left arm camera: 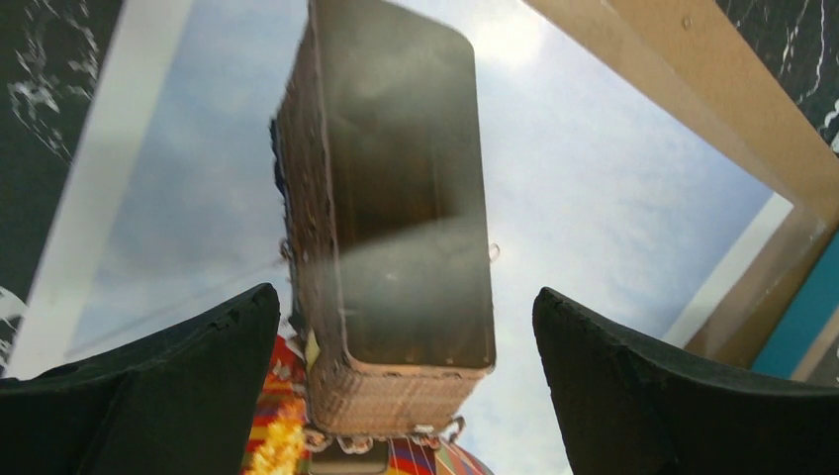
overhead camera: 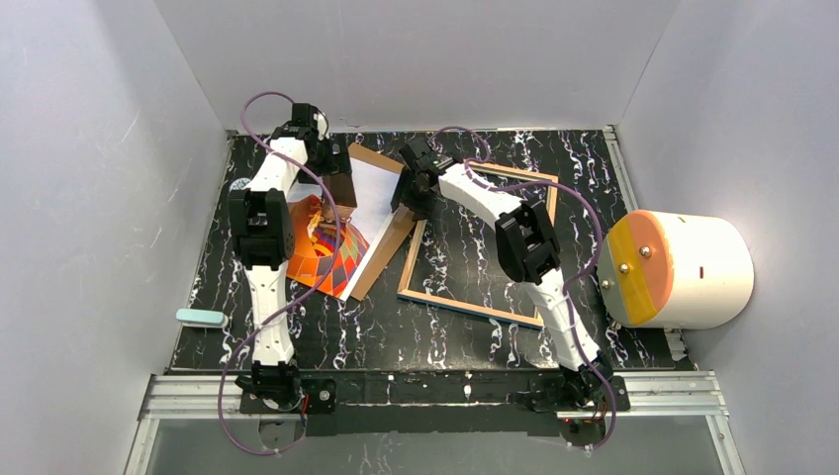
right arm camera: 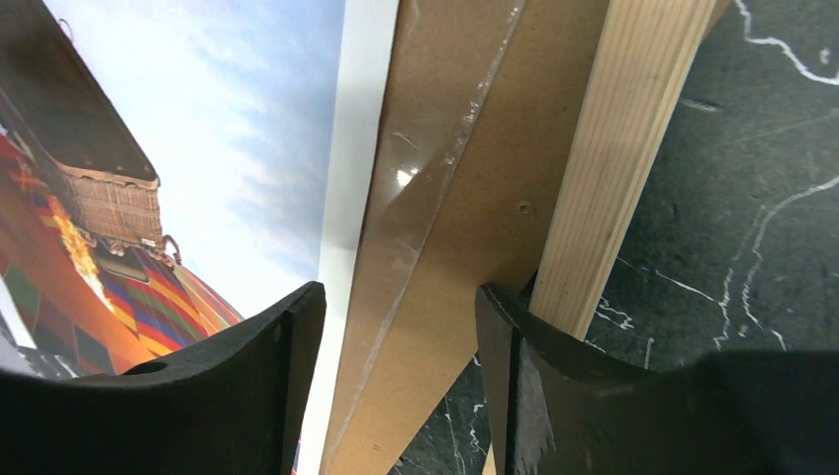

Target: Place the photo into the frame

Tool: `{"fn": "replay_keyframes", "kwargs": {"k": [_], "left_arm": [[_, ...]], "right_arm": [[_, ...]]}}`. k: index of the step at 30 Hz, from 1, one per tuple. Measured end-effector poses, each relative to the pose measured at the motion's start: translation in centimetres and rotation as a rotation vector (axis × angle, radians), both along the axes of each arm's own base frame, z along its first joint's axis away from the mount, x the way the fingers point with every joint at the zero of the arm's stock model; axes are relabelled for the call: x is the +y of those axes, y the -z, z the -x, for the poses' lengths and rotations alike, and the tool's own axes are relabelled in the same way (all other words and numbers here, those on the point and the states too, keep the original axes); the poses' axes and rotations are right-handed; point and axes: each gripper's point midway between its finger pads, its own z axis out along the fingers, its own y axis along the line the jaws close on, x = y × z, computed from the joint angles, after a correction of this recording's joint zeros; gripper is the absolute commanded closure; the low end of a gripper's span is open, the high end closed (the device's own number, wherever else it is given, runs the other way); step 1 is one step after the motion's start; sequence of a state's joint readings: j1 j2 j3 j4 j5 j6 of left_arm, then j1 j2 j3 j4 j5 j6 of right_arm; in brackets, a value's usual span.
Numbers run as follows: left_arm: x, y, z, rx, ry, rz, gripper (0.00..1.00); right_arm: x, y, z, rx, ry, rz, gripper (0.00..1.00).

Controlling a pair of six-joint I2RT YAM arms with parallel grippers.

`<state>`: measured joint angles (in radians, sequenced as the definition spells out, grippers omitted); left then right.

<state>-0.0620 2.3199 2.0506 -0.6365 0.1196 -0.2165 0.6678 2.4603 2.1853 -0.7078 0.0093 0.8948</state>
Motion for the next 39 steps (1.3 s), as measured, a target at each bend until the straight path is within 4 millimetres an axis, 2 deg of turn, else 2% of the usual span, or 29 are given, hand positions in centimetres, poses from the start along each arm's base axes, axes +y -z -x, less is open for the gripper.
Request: {"fn": "replay_keyframes", "kwargs": {"k": [5, 14, 17, 21, 24, 28, 33, 39], "left_arm": [[1.2, 0.1, -1.6, -0.032, 0.019, -0.022, 0.02], [3.3, -0.2, -3.0, -0.093, 0.033, -0.078, 0.02], [4.0, 0.5, -3.6, -0.102, 0.031, -0.097, 0.02], [5.5, 2.6, -3.3, -0.069, 0.009, -0.119, 0.02], [7.4, 3.9, -2.7, -0.041, -0.03, -0.171, 0.02], [9.3, 3.7, -3.4, -0.075, -0.083, -0.249, 0.02], [10.3, 3.5, -3.6, -0.093, -0.115, -0.293, 0.02], [11.2, 3.5, -1.9, -0.078, -0.191, -0.314, 0.02]], "right_arm": [[-0.4, 0.1, 0.4, 0.01, 0.023, 0.041, 0.26], [-0.7, 0.5, 1.8, 0.081, 0.05, 0.051, 0.24], [-0.5, 0.6, 2.1, 0.099, 0.055, 0.04, 0.24], [-0.2, 0.6, 2.2, 0.123, 0.058, 0.017, 0.25], [-0.2, 0.6, 2.2, 0.138, 0.068, 0.005, 0.25], [-0.3, 0.6, 2.1, 0.15, 0.08, -0.001, 0.26], [-0.3, 0.7, 2.0, 0.163, 0.084, -0.006, 0.28], [-0.2, 0.8, 1.9, 0.196, 0.042, -0.035, 0.32]]}}
